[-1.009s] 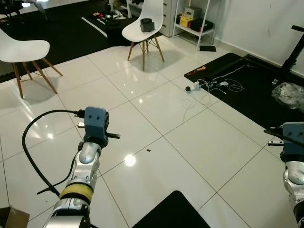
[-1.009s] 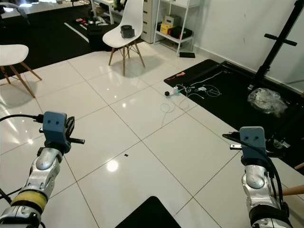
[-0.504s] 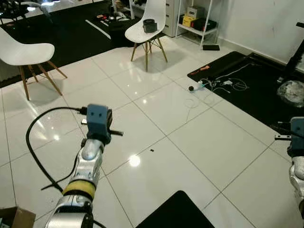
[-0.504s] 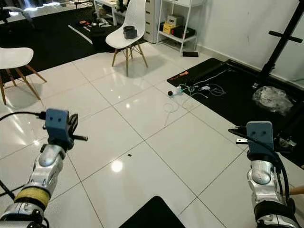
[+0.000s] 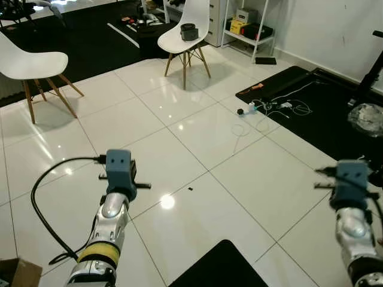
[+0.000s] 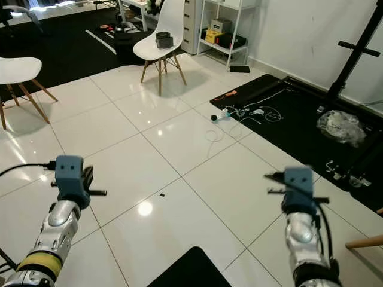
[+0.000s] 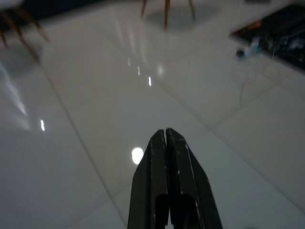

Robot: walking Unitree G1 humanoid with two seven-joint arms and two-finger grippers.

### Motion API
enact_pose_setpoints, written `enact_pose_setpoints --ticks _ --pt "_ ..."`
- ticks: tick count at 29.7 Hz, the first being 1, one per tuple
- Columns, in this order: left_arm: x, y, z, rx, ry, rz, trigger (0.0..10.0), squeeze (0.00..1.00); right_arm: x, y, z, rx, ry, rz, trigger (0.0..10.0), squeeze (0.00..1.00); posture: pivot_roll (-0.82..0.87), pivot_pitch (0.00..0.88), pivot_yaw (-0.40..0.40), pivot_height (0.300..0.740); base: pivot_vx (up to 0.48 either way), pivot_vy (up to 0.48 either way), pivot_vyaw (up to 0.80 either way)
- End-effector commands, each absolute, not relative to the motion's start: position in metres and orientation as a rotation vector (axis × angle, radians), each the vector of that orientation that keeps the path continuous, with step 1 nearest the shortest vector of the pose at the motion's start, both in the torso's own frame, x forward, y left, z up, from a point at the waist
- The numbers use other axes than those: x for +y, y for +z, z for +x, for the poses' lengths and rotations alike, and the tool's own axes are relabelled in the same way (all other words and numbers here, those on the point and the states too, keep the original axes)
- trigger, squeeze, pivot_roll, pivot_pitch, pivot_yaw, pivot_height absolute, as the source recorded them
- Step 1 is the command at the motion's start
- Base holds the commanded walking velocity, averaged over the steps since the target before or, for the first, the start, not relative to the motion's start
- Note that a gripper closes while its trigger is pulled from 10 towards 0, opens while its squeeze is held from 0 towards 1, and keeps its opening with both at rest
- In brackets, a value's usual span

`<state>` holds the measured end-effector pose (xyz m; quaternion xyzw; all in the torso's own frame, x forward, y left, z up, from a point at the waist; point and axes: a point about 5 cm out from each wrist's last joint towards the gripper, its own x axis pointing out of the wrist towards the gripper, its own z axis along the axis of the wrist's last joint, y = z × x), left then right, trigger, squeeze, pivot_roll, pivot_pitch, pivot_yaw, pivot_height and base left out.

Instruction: Restocking fridge

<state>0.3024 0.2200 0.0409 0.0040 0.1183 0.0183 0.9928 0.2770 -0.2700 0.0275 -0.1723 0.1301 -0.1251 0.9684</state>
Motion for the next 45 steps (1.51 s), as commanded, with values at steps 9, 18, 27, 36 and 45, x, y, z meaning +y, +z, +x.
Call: enact_pose_setpoints --ticks 9,18,27,36,45 --pt "0.221 -0.034 0.239 0.594 0.071 0.032 10.0 0.0 -0.236 -0.045 0.217 0.607 -0.138 -0.317 10.0 0.0 0.0 0.052 -0.011 0.74 0.0 0.0 0.0" --pt "0.222 -0.059 0.204 0.74 0.053 0.091 10.0 0.0 -0.229 -0.062 0.195 0.713 -0.09 -0.325 10.0 0.0 0.0 0.052 -0.018 0.74 0.0 0.0 0.0" --pt "0.225 -0.062 0.201 0.76 0.083 0.078 10.0 0.0 -0.218 -0.071 0.186 0.773 0.031 -0.387 10.0 0.0 0.02 0.051 -0.035 0.74 0.0 0.0 0.0" --pt "0.224 -0.07 0.188 0.816 0.049 0.113 10.0 0.0 -0.226 -0.083 0.161 0.879 -0.006 -0.395 10.0 0.0 0.02 0.052 -0.028 0.74 0.0 0.0 0.0" --pt "0.225 -0.071 0.186 0.828 0.018 0.145 10.0 0.0 -0.227 -0.082 0.162 0.882 -0.045 -0.375 10.0 0.0 0.02 0.045 -0.017 0.74 0.0 0.0 0.0"
